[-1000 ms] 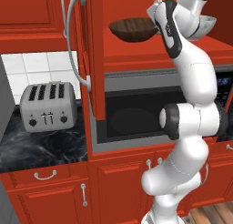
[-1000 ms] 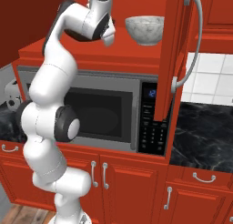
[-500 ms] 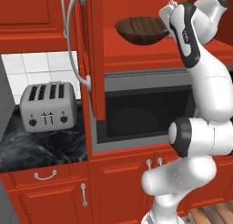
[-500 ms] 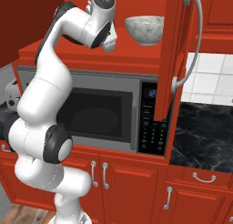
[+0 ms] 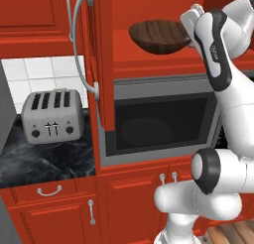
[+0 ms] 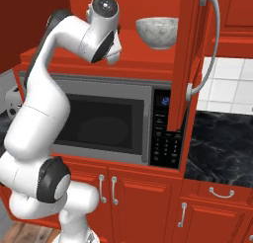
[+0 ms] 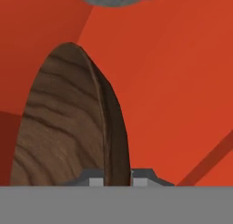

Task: Move the bowls from the cabinet to the plates on the dining table.

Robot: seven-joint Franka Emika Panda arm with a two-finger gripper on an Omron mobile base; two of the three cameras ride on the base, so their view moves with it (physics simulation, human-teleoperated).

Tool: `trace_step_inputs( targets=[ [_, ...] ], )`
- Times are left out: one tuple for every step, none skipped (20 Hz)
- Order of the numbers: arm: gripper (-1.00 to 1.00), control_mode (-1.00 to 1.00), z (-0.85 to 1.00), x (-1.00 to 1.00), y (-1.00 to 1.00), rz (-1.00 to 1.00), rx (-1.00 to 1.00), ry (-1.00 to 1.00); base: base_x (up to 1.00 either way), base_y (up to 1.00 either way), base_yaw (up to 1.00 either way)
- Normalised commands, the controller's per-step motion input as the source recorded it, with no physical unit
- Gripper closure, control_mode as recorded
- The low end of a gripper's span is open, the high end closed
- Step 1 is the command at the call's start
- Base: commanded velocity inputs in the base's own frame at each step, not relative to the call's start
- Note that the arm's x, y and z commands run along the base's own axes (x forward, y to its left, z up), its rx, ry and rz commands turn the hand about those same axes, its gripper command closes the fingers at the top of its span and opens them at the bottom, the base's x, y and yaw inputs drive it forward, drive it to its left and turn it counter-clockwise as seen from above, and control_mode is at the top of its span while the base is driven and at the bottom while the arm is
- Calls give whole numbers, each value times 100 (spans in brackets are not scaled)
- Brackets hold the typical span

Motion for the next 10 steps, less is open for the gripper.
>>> trace_step_inputs(
  targets=[
    [100, -100, 7, -76, 0, -2, 1, 0, 0, 0, 0],
    [100, -100, 6, -79, -1, -2, 1, 0, 0, 0, 0],
    [100, -100, 7, -80, 0, -2, 1, 0, 0, 0, 0],
    [100, -100, 9, -85, -2, -2, 2, 0, 0, 0, 0],
    [100, -100, 10, -86, -1, -2, 2, 0, 0, 0, 0],
    [100, -100, 9, -85, -1, -2, 2, 0, 0, 0, 0],
    [100, -100, 8, -86, 0, -2, 3, 0, 0, 0, 0],
    [100, -100, 6, -86, 0, -2, 3, 0, 0, 0, 0],
    [100, -100, 6, -84, 0, -1, 3, 0, 0, 0, 0],
    [100, -100, 7, -81, -5, -1, 5, 0, 0, 0, 0]
  ],
)
